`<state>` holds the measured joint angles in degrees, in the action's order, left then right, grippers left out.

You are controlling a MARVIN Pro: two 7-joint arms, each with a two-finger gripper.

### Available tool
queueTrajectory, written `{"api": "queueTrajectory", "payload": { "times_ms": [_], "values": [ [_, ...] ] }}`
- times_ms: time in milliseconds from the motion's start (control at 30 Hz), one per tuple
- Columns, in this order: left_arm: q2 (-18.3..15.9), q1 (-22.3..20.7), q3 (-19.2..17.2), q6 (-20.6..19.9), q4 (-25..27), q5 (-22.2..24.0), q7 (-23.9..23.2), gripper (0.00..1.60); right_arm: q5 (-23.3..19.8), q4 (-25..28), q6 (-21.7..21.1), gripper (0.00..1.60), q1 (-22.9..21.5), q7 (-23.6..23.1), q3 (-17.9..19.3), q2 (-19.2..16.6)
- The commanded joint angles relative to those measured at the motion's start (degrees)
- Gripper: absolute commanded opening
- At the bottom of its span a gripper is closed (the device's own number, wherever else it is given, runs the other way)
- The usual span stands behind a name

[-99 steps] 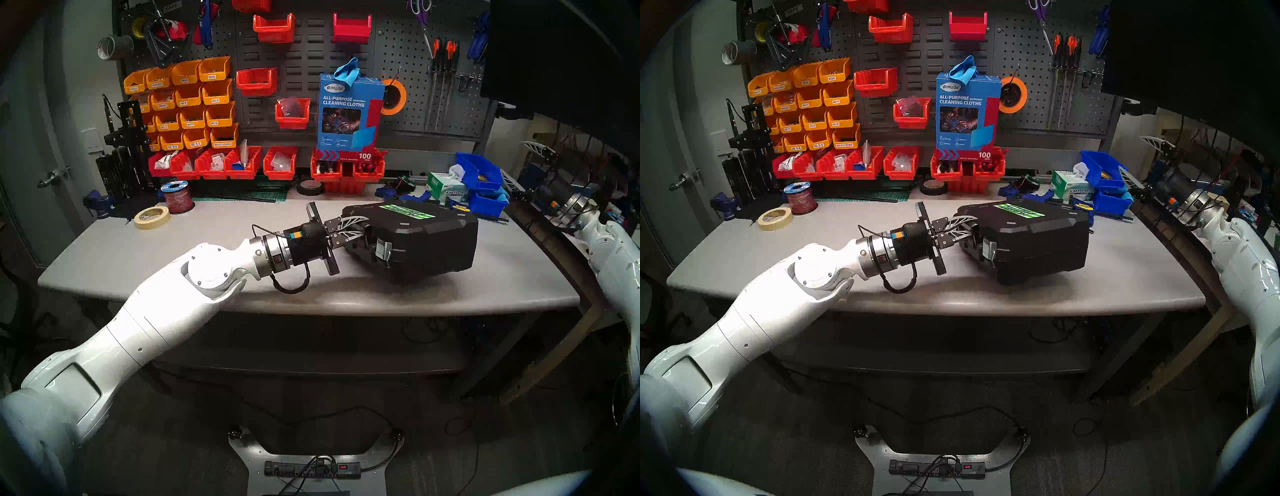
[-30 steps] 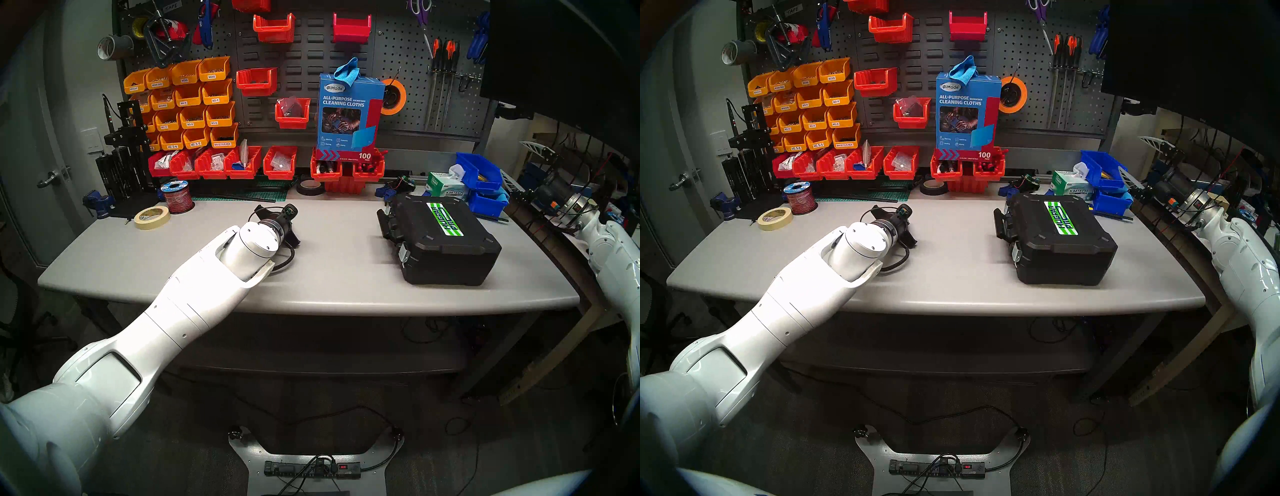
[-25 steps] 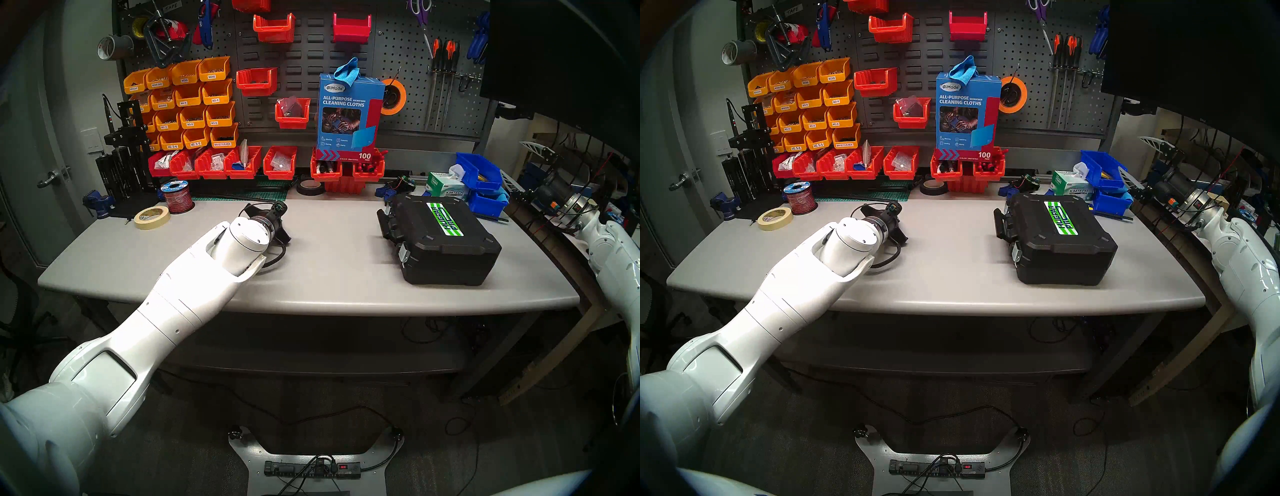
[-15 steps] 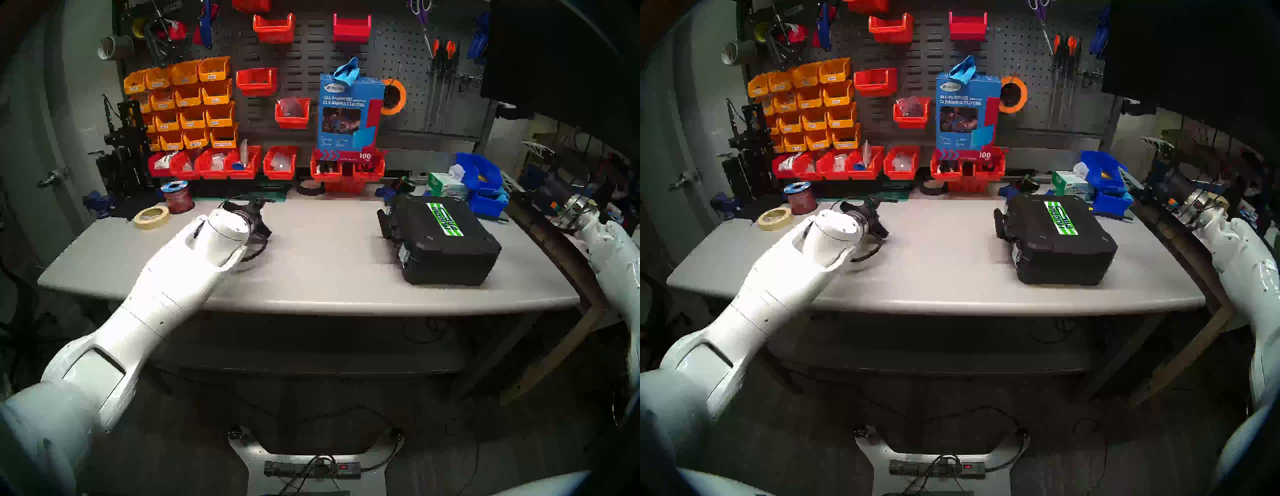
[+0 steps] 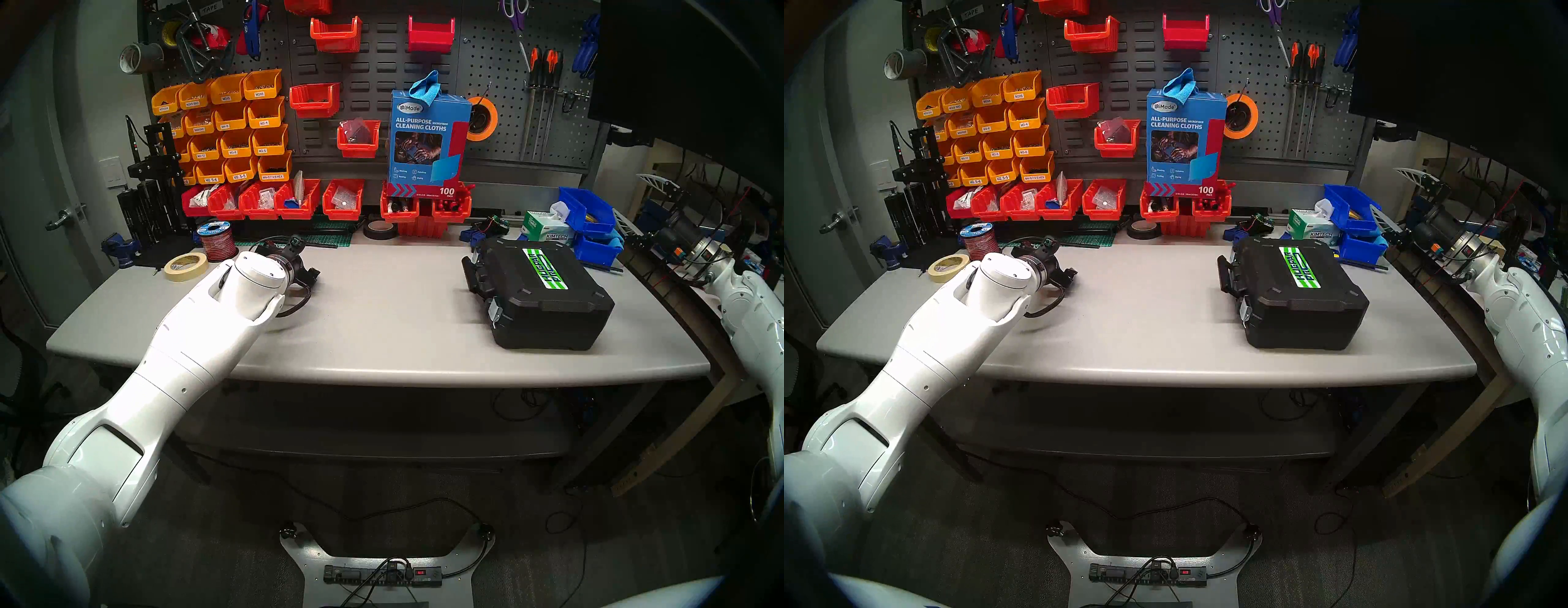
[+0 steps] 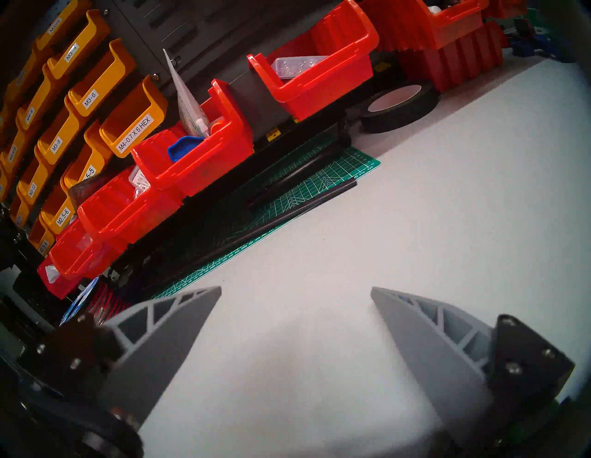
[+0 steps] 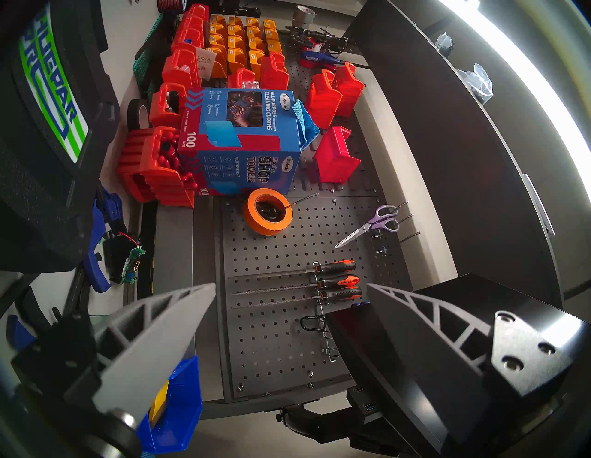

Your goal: Open the tool box

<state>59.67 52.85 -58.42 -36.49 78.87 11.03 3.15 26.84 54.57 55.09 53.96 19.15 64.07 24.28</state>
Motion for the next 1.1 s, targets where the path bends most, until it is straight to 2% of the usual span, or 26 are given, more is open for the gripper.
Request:
{"api": "queueTrajectory", "payload": {
  "times_ms": [0, 133, 200, 400, 600, 733, 933, 1033, 1067],
  "values": [
    [-0.07, -0.93, -0.46, 0.37, 0.59, -0.16, 0.35, 1.60, 0.09, -0.15, -0.09, 1.60, -0.63, 0.90, 0.54, -0.30],
    [-0.14, -0.97, -0.36, 0.39, 0.60, 0.00, 0.45, 1.60, 0.60, 0.36, -0.09, 1.60, -1.02, 0.59, 0.40, -0.11],
    [-0.16, -0.98, -0.32, 0.38, 0.60, 0.07, 0.48, 1.60, 1.65, 2.09, -0.16, 1.60, -2.48, -0.12, 0.10, 1.14],
    [-0.22, -0.99, -0.23, 0.39, 0.61, 0.23, 0.60, 1.60, 4.92, 5.54, -2.71, 1.60, -5.57, -1.96, -0.33, 3.26],
    [-0.26, -1.01, -0.17, 0.41, 0.62, 0.29, 0.69, 1.60, 8.59, 7.43, -0.24, 1.60, -7.40, -3.09, -0.41, 2.96],
    [-0.28, -1.02, -0.13, 0.42, 0.62, 0.33, 0.72, 1.60, 9.96, 8.31, -0.09, 1.60, -8.41, -4.23, -0.88, 2.41],
    [-0.30, -1.02, -0.10, 0.43, 0.63, 0.39, 0.79, 1.60, 9.83, 12.83, -0.09, 1.60, -9.45, -5.60, -2.66, 2.13],
    [-0.31, -1.01, -0.09, 0.44, 0.64, 0.43, 0.82, 1.60, 11.29, 16.64, -0.09, 1.60, -9.67, -6.48, -4.43, 1.53],
    [-0.31, -1.01, -0.09, 0.44, 0.64, 0.43, 0.83, 1.60, 12.17, 15.31, -0.09, 1.60, -10.98, -6.16, -5.36, 2.67]
  ]
}}
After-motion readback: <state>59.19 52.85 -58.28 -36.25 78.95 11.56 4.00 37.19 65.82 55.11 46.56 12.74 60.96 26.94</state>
